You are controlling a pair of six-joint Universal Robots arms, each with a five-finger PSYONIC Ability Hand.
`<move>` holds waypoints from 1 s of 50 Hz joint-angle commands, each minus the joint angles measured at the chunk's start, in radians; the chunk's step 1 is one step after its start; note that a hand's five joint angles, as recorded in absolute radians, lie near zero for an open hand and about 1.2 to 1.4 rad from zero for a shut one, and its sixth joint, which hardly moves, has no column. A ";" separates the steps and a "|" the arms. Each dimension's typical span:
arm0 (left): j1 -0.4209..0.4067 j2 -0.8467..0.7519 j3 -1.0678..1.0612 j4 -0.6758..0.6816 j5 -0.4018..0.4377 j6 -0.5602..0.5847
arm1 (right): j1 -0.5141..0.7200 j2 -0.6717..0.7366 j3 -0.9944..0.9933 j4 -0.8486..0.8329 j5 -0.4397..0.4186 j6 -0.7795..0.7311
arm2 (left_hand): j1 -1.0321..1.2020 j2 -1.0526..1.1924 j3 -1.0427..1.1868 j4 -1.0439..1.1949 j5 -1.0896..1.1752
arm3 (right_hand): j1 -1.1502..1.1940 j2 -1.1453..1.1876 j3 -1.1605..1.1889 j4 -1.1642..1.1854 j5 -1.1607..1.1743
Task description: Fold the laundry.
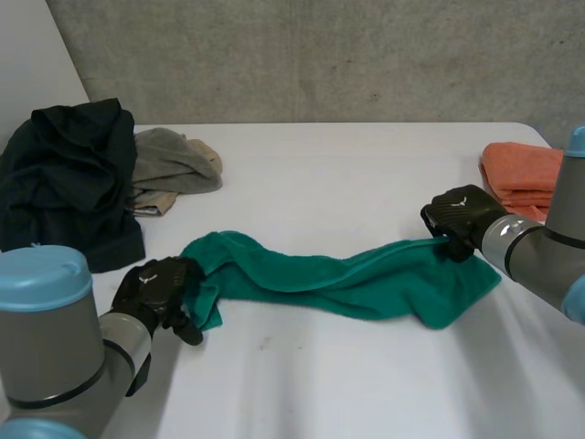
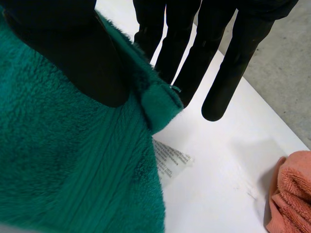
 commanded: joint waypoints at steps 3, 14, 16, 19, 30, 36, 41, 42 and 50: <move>-0.001 -0.137 0.106 0.009 -0.005 0.004 | -0.001 -0.022 0.055 0.003 -0.005 0.001 | 0.024 0.033 0.030 0.046 0.050 | 0.273 0.219 0.210 0.200 0.242; -0.002 -0.216 0.218 0.084 -0.011 0.017 | -0.006 -0.024 0.075 0.000 -0.005 0.000 | 0.899 0.909 0.905 0.922 0.925 | 0.273 0.219 0.210 0.200 0.242; -0.001 -0.216 0.226 0.108 -0.011 0.019 | -0.010 -0.024 0.077 -0.003 -0.005 0.001 | 0.963 0.972 0.969 0.986 0.989 | 0.273 0.219 0.210 0.200 0.242; 0.005 -0.200 0.237 0.130 -0.017 0.036 | -0.023 -0.028 0.071 -0.001 -0.005 0.001 | 0.963 0.972 0.969 0.986 0.989 | 0.273 0.219 0.210 0.200 0.242; 0.117 0.143 0.235 0.098 0.011 0.253 | -0.113 -0.208 -0.061 0.169 -0.008 -0.037 | 0.963 0.972 0.969 0.986 0.989 | 0.273 0.219 0.210 0.200 0.242; 0.168 0.231 0.247 0.004 0.136 0.376 | -0.144 -0.304 -0.149 0.391 -0.043 -0.144 | 0.963 0.972 0.969 0.986 0.989 | 0.273 0.219 0.210 0.200 0.242; 0.196 0.216 0.243 -0.063 0.215 0.405 | -0.176 -0.332 -0.150 0.537 -0.072 -0.295 | 0.963 0.972 0.969 0.986 0.989 | 0.273 0.219 0.210 0.200 0.242; 0.194 0.205 0.241 -0.070 0.221 0.407 | -0.188 -0.332 -0.143 0.580 -0.078 -0.342 | 0.963 0.972 0.969 0.986 0.989 | 0.273 0.219 0.210 0.200 0.242; 0.190 -0.071 0.359 -0.059 0.219 0.410 | -0.190 -0.206 -0.162 0.524 -0.086 -0.281 | 0.963 0.972 0.969 0.986 0.989 | 0.273 0.219 0.210 0.200 0.242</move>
